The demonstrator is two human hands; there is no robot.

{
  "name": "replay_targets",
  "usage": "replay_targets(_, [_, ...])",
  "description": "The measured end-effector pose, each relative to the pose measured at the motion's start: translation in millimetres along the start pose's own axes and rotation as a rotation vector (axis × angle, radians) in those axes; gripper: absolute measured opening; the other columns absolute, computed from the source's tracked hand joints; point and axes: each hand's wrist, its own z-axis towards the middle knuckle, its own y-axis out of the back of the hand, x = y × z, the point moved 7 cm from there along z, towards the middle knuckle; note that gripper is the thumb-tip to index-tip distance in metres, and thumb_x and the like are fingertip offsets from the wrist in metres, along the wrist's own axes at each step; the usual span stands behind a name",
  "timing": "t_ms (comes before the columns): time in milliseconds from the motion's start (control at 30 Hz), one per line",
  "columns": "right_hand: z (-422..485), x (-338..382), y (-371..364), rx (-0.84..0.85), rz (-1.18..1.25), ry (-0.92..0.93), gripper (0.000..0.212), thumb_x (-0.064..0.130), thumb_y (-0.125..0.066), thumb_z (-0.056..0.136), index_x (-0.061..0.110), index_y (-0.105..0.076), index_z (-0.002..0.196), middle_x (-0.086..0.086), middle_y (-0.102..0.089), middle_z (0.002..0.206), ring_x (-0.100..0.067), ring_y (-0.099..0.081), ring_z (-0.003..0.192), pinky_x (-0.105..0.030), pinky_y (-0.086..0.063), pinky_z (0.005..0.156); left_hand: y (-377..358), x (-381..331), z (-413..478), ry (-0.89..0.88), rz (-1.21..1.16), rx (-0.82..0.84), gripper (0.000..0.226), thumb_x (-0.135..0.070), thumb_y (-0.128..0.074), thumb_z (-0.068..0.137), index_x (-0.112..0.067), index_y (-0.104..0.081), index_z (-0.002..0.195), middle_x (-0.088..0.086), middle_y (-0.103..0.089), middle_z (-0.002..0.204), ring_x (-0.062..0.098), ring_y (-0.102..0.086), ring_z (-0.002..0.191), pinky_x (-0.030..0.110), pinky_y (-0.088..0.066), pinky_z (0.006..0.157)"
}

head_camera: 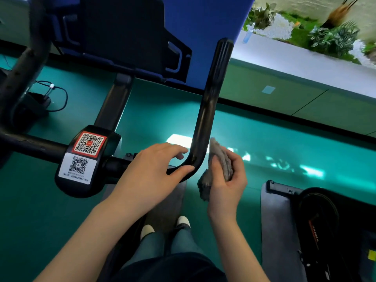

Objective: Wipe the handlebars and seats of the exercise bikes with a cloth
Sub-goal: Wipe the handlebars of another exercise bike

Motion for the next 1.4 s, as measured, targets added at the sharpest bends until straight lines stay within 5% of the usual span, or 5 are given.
replay_targets(467, [3.5,-25.4,-15.1,0.112,0.147,-0.225,0.008,0.020,-0.057,0.081,0.025,-0.059,0.087,-0.009,-0.061,0.091,-0.022,-0.056,0.084,-0.044,-0.045,0.080,-0.8,-6.9,-5.6,-0.007,0.032,-0.008,0.036,-0.044,-0.062,0.081,-0.028,-0.064,0.113,-0.021,-0.059,0.096,-0.003,-0.053,0.097,0.018,-0.040,0.093])
replay_targets(767, [-25.7,-41.4,-13.3,0.199,0.169,-0.313,0.008,0.019,-0.060,0.080,0.014,-0.057,0.085,-0.005,-0.061,0.076,-0.020,-0.055,0.073,-0.031,-0.045,0.067,5.3,-4.6,-10.7,0.011,0.038,-0.044,0.038,-0.046,-0.059,0.079,-0.027,-0.064,0.112,-0.017,-0.063,0.097,0.000,-0.055,0.097,0.022,-0.043,0.092])
replay_targets(1033, [-33.6,-27.2,-7.4,0.172,0.093,-0.215,0.005,0.019,-0.059,0.080,0.016,-0.055,0.081,-0.003,-0.057,0.074,-0.015,-0.052,0.070,-0.026,-0.043,0.065,7.8,-3.3,-16.0,0.002,0.058,-0.056,0.036,-0.042,-0.064,0.080,-0.024,-0.065,0.111,-0.014,-0.065,0.098,0.005,-0.056,0.099,0.026,-0.043,0.093])
replay_targets(1267, [-18.0,8.4,9.8,0.075,-0.007,0.009,0.008,0.011,-0.056,0.083,0.014,-0.056,0.090,0.019,-0.060,0.075,0.006,-0.054,0.068,-0.011,-0.044,0.065,7.3,-0.7,-22.4,-0.020,0.070,-0.047,0.036,-0.039,-0.066,0.081,-0.020,-0.065,0.112,-0.011,-0.065,0.101,0.011,-0.058,0.101,0.038,-0.044,0.094])
replay_targets(1400, [-33.1,19.4,-11.1,0.063,-0.060,0.078,0.017,0.006,-0.057,0.082,0.005,-0.056,0.099,-0.006,-0.059,0.098,-0.012,-0.057,0.091,-0.021,-0.046,0.083,9.1,-0.1,-25.8,-0.043,0.085,-0.047,0.035,-0.036,-0.067,0.082,-0.017,-0.065,0.111,-0.008,-0.065,0.102,0.014,-0.059,0.100,0.040,-0.044,0.093])
